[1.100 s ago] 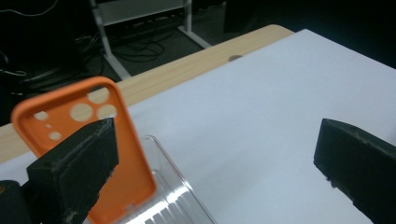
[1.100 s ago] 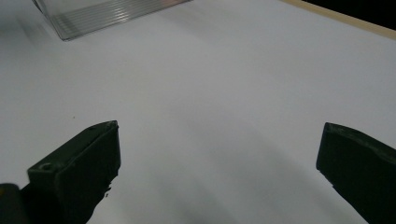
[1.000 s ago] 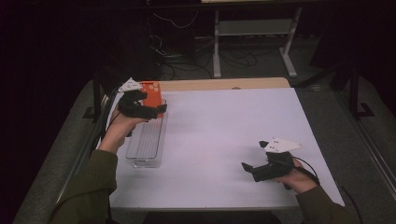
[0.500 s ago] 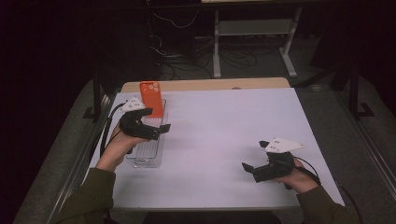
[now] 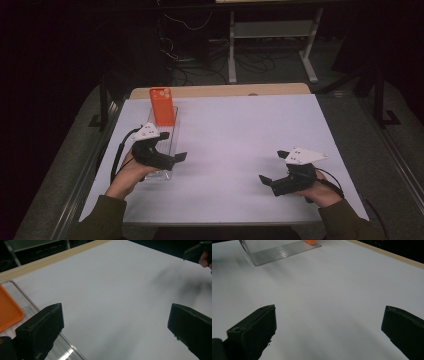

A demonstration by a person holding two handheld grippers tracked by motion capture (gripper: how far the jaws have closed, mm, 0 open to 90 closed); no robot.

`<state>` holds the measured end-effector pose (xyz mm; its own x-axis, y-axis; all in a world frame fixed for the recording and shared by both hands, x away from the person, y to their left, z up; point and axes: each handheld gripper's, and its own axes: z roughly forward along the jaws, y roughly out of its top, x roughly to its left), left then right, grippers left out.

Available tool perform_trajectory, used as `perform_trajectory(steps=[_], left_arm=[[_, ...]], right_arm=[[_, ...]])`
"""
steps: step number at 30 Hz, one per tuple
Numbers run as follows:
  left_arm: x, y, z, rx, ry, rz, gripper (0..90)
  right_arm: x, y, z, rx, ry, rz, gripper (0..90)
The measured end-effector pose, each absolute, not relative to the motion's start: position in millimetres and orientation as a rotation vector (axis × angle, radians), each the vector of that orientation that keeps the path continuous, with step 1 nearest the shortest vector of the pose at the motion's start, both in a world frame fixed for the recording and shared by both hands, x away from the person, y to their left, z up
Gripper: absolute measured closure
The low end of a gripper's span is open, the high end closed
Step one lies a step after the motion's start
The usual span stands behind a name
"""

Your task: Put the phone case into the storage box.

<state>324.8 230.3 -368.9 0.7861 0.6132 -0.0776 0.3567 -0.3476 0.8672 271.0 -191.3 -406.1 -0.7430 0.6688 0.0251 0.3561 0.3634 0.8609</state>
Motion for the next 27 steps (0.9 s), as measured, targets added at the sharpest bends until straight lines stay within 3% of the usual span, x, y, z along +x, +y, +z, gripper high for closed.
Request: perform_trajectory(steps=[27], left_arm=[[294, 244, -398, 1.918, 0.699, 0.316, 0.0]], right_arm=[[266, -200, -398, 0.85, 2.281, 1.402, 0.0]])
